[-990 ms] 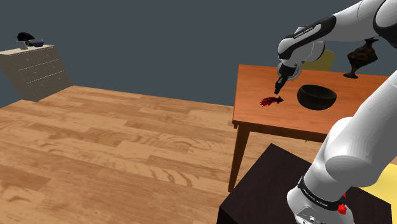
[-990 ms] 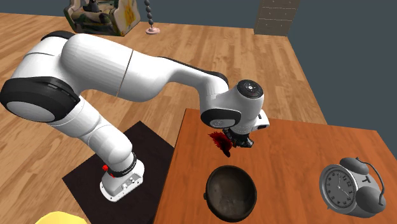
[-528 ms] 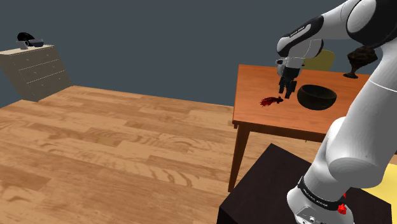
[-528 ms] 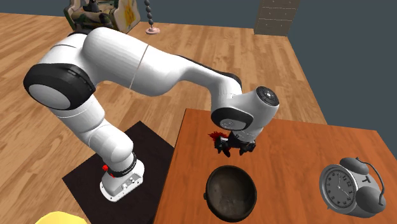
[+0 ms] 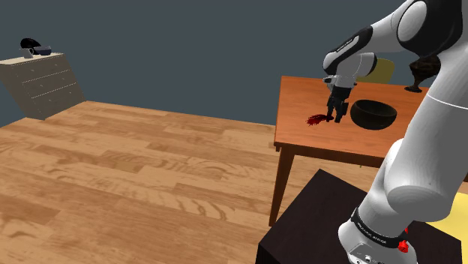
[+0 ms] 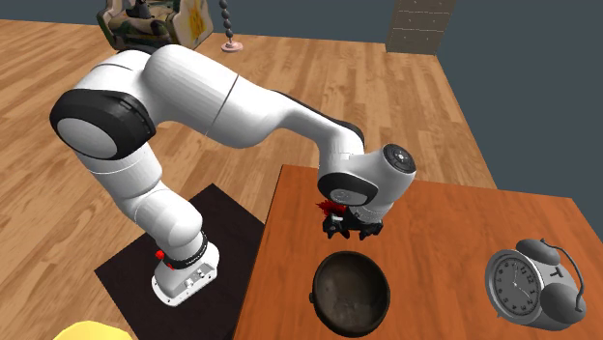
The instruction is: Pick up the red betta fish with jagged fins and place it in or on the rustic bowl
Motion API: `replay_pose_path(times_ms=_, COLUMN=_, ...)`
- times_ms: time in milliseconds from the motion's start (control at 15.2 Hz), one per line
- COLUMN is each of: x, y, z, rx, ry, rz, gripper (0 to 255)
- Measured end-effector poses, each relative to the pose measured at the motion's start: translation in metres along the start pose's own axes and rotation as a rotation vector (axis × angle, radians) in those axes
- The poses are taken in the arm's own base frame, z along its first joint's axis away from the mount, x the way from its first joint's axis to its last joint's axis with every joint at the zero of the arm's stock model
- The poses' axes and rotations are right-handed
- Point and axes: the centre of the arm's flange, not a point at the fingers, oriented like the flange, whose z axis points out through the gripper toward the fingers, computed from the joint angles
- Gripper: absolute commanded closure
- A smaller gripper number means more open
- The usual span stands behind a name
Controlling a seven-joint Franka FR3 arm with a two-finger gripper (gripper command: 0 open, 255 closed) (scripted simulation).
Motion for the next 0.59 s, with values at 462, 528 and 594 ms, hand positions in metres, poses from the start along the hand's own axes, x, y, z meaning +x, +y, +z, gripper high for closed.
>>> replay_pose_path(times_ms=462, x=-0.0001, y=0.0004, z=-0.0004, rx=-0.003, ry=0.000, rz=0.000, gripper=255)
replay_pose_path(times_ms=528, x=-0.0001, y=0.0004, z=-0.0003, rx=-0.002, ry=0.000, rz=0.000, gripper=255)
replay_pose_path(times_ms=594, x=-0.0001, y=0.0004, z=-0.0003, rx=-0.002, ry=0.001, rz=0.000, gripper=255)
